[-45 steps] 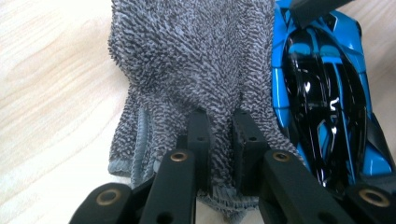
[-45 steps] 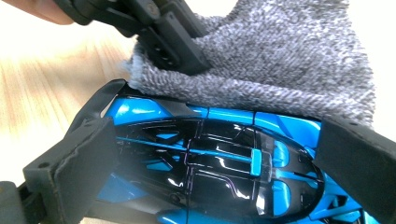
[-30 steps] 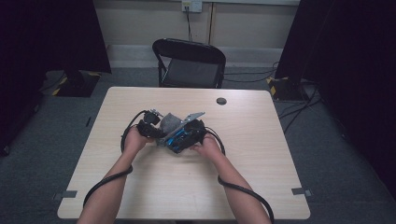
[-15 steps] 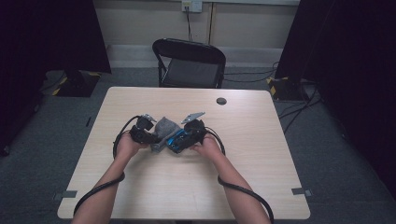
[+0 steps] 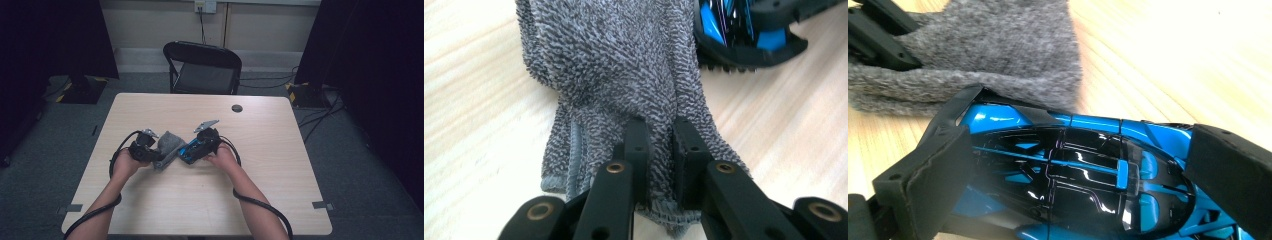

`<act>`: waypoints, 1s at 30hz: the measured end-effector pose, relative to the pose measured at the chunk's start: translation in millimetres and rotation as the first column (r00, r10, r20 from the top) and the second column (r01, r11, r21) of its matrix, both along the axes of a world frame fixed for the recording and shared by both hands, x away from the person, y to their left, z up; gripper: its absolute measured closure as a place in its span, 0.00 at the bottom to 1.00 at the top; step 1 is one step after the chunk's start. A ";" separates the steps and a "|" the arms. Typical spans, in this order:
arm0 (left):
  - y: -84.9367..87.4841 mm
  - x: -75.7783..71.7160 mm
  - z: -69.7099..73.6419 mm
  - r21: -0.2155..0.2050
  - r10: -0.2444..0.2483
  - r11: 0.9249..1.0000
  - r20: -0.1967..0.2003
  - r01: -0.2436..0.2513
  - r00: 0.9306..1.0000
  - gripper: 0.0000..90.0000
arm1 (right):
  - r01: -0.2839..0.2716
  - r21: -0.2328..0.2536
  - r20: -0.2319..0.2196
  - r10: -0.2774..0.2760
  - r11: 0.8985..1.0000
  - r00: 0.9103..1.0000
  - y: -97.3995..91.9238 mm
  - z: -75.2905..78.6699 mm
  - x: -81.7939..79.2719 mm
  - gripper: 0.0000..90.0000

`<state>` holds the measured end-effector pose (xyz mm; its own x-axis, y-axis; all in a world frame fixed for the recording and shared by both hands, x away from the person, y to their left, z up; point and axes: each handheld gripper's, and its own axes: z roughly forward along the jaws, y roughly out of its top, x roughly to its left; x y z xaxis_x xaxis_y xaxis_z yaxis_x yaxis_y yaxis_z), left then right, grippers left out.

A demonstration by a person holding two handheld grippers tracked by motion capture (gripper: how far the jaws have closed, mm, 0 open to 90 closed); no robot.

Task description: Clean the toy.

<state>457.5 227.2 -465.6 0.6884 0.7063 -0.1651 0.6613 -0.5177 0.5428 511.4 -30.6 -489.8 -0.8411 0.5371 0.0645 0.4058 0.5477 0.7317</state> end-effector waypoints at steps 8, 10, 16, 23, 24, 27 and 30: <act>13.6 -16.4 -0.1 -0.008 -0.010 1.000 0.002 0.010 1.000 0.88 | -0.001 -0.002 0.002 0.001 1.000 1.000 0.2 0.1 -0.1 0.00; 17.1 -19.2 0.0 -0.012 -0.007 1.000 0.000 0.007 1.000 0.88 | -0.001 -0.004 0.001 0.001 1.000 1.000 0.2 0.3 0.1 0.00; 26.0 -27.3 0.0 -0.019 -0.004 1.000 0.002 0.004 1.000 0.88 | -0.001 -0.006 -0.001 0.001 1.000 1.000 0.7 0.5 -0.1 0.00; 42.8 -38.6 3.7 -0.011 0.002 1.000 0.012 -0.002 1.000 0.88 | -0.001 -0.005 -0.002 0.001 1.000 1.000 0.5 0.5 0.0 0.00; 45.7 -39.8 4.8 -0.010 0.011 1.000 0.016 -0.011 1.000 0.88 | -0.001 -0.006 -0.001 0.001 1.000 1.000 0.4 0.5 0.2 0.00; 53.2 -40.5 9.7 -0.016 0.036 0.999 0.029 -0.036 0.999 0.88 | -0.001 -0.001 0.002 0.001 1.000 1.000 0.1 0.0 0.0 0.00; 58.1 -38.2 17.2 -0.031 0.061 0.998 0.042 -0.059 0.997 0.88 | -0.001 -0.002 0.002 0.001 1.000 1.000 0.2 0.1 0.0 0.00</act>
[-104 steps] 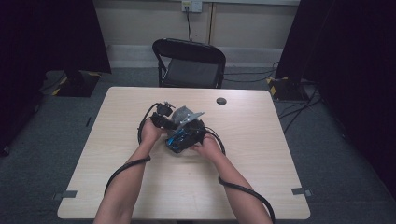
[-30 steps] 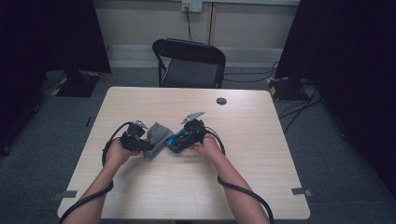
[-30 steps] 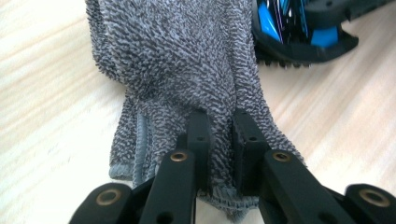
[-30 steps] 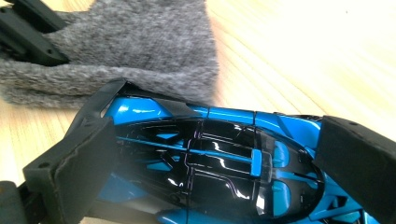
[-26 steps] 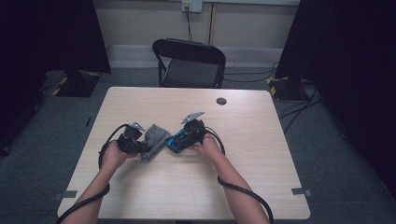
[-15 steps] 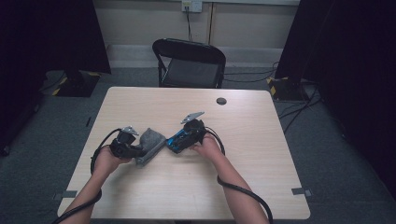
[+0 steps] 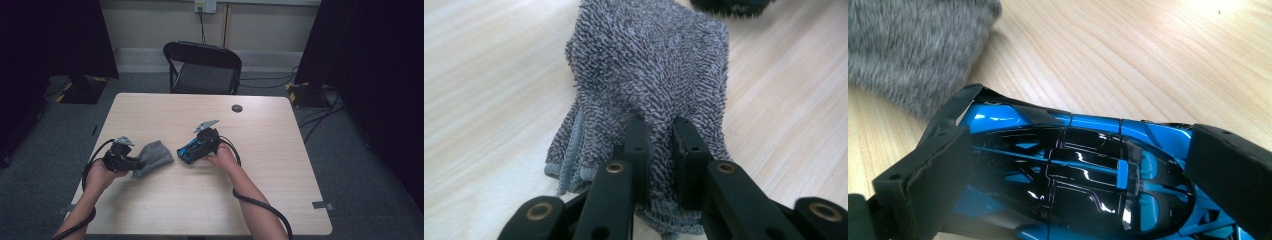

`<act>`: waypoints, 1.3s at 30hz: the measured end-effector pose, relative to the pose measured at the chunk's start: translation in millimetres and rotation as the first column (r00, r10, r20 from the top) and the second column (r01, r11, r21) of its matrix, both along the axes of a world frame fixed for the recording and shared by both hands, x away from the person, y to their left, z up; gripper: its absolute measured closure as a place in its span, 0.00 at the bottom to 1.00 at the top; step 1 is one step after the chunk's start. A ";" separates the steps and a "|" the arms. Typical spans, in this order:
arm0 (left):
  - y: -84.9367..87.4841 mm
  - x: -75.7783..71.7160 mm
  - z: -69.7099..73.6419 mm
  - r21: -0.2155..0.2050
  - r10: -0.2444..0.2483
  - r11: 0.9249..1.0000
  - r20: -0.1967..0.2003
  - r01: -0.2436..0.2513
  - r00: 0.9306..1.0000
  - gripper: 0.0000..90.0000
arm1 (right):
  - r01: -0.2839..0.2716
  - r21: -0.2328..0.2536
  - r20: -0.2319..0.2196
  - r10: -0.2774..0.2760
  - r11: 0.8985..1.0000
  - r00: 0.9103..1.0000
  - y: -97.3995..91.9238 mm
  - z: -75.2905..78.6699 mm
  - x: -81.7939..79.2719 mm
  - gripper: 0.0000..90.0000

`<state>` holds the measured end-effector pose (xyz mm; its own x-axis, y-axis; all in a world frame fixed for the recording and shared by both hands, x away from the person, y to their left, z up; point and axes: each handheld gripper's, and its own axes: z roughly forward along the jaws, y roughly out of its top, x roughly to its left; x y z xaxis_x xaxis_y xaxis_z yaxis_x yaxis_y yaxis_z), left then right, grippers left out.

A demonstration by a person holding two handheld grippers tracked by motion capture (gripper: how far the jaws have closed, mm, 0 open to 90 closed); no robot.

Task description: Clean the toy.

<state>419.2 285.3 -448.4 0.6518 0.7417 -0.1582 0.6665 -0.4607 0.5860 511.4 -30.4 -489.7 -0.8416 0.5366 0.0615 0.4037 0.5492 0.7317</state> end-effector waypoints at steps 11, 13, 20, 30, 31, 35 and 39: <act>-2.6 20.5 18.0 -0.041 0.062 0.997 0.029 -0.060 0.998 0.88 | 0.001 0.002 0.001 -0.001 1.000 1.000 -0.1 -0.1 -0.2 0.00; -4.8 24.1 19.7 -0.042 0.065 0.997 0.036 -0.063 0.997 0.88 | -0.002 0.002 0.004 0.002 1.000 1.000 -0.3 -0.3 -0.1 0.00; -13.2 40.1 24.2 -0.075 0.086 0.994 0.041 -0.083 0.995 0.88 | 0.002 -0.003 -0.002 -0.002 1.000 1.000 0.5 0.3 -0.3 0.00; -40.1 67.3 24.8 -0.076 0.109 0.992 0.061 -0.105 0.992 0.88 | 0.002 0.004 0.002 -0.002 1.000 1.000 -0.3 -0.4 -0.6 0.00; -42.6 70.2 24.7 -0.074 0.111 0.992 0.056 -0.107 0.992 0.88 | 0.002 0.004 0.002 -0.002 1.000 1.000 -0.3 -0.4 -0.6 0.00; -52.8 79.8 24.0 -0.068 0.119 0.991 0.065 -0.115 0.991 0.88 | 0.000 0.000 0.003 0.000 1.000 1.000 -0.2 -0.2 -0.4 0.00; -64.2 88.4 20.5 -0.053 0.126 0.991 0.068 -0.123 0.990 0.88 | 0.001 0.003 0.002 -0.001 1.000 1.000 -0.3 -0.3 -0.4 0.00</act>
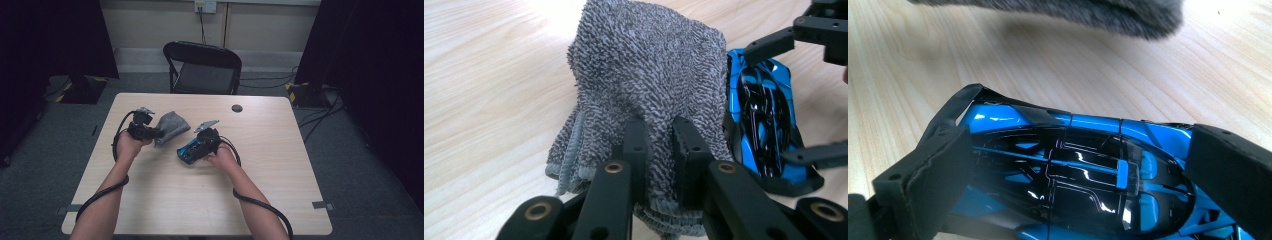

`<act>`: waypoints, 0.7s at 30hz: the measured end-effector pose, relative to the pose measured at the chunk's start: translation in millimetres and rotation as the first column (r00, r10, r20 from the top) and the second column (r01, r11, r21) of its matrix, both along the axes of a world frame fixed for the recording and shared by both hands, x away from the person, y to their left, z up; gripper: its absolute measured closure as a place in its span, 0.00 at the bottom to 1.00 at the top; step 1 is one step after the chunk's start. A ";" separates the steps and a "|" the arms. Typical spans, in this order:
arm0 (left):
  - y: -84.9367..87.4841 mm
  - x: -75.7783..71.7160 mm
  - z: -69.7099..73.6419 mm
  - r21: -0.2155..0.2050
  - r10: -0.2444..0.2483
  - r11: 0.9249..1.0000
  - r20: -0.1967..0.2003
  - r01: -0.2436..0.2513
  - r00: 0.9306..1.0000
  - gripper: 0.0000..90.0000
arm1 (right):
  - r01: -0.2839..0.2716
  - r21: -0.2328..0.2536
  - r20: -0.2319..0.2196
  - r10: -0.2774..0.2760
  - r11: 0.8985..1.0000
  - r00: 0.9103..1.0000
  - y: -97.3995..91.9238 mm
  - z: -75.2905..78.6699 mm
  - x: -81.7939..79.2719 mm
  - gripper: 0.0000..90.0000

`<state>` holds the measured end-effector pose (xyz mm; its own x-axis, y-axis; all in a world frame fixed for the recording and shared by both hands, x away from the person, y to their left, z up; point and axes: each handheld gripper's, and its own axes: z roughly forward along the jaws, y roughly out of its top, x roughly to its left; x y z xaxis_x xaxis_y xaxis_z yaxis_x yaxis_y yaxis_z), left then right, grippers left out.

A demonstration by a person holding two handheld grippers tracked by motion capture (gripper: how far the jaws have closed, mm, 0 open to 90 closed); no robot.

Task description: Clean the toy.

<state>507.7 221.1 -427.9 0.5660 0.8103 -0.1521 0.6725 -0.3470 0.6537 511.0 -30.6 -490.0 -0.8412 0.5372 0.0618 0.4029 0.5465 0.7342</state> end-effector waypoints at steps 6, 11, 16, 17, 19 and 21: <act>-17.3 13.7 -9.4 0.013 0.014 1.000 -0.002 -0.014 1.000 0.88 | 0.000 0.001 -0.001 0.000 1.000 1.000 -0.1 0.0 0.1 0.00; -40.3 24.3 -17.6 0.031 -0.002 1.000 -0.008 0.003 1.000 0.87 | -0.001 0.003 0.000 0.001 1.000 1.000 -0.5 -0.2 0.1 0.00; -59.5 34.1 -25.4 0.048 -0.015 0.999 -0.022 0.016 1.000 0.87 | -0.002 0.005 0.002 0.002 1.000 1.000 -0.7 -0.4 0.2 0.00; -62.4 35.9 -27.0 0.058 -0.020 0.998 -0.023 0.022 1.000 0.87 | -0.002 0.005 0.002 0.002 1.000 1.000 -0.7 -0.4 0.2 0.00; -68.0 38.8 -30.6 0.053 -0.024 0.998 -0.024 0.025 0.999 0.87 | -0.001 0.004 0.000 0.001 1.000 1.000 -0.6 -0.2 0.3 0.00; -73.8 40.7 -34.9 0.055 -0.035 0.998 -0.031 0.037 0.999 0.87 | -0.001 0.005 0.001 0.001 1.000 1.000 -0.7 -0.4 0.2 0.00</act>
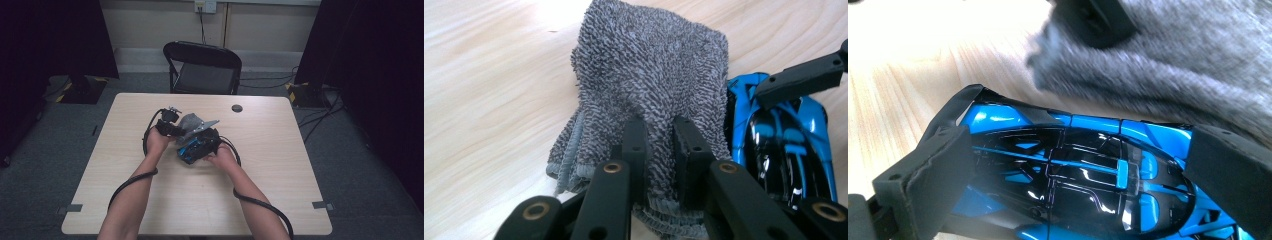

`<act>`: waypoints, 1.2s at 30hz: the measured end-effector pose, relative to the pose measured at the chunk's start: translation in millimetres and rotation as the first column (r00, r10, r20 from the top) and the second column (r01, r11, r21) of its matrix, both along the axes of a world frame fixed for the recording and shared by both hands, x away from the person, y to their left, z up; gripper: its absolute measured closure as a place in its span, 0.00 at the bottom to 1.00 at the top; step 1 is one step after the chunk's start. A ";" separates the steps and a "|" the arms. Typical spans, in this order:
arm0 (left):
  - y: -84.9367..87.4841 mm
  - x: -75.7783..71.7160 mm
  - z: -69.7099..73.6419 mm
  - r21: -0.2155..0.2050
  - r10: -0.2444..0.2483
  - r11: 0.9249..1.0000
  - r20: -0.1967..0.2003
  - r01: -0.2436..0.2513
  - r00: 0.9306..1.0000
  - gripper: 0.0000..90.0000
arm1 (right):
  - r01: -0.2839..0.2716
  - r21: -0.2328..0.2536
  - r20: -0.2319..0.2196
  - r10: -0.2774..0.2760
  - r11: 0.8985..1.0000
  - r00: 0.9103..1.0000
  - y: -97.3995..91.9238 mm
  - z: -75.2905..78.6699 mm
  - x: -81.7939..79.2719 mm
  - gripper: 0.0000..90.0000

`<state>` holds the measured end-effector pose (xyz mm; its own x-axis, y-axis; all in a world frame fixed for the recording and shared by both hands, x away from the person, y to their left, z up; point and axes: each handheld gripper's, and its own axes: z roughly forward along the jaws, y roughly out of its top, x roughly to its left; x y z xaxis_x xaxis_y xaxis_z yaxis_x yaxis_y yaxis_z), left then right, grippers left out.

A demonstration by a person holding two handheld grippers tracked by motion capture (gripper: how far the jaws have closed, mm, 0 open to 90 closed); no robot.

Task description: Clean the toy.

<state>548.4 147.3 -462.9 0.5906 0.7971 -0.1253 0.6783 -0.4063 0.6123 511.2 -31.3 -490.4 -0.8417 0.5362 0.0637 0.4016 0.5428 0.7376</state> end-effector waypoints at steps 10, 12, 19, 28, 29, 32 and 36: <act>-11.1 0.7 -9.1 0.045 -0.055 0.997 -0.015 0.055 0.998 0.87 | 0.001 0.006 0.002 -0.001 1.000 1.000 -0.3 -0.4 -0.3 0.00; -9.6 0.4 -8.9 0.054 -0.067 0.996 -0.018 0.068 0.998 0.88 | 0.001 0.004 0.002 -0.001 1.000 1.000 -0.2 -0.3 -0.2 0.00; -6.7 -2.4 -8.6 0.058 -0.077 0.995 -0.021 0.078 0.997 0.88 | 0.002 0.005 0.003 -0.002 1.000 1.000 -0.2 -0.4 -0.3 0.00; 1.6 -7.7 -7.9 0.050 -0.102 0.993 -0.036 0.104 0.994 0.88 | 0.001 0.004 0.002 -0.001 1.000 1.000 -0.1 -0.3 -0.2 0.00; 2.2 -8.5 -7.9 0.051 -0.104 0.993 -0.035 0.106 0.994 0.88 | 0.001 0.004 0.001 -0.001 1.000 1.000 -0.1 -0.3 -0.2 0.00; 4.8 -11.0 -7.0 0.058 -0.116 0.991 -0.039 0.119 0.992 0.88 | 0.002 0.005 0.000 -0.002 1.000 1.000 -0.1 -0.3 -0.2 0.00; 8.7 -14.9 -5.8 0.065 -0.125 0.990 -0.045 0.128 0.991 0.88 | 0.000 0.000 -0.001 0.000 1.000 1.000 0.0 0.0 0.0 0.00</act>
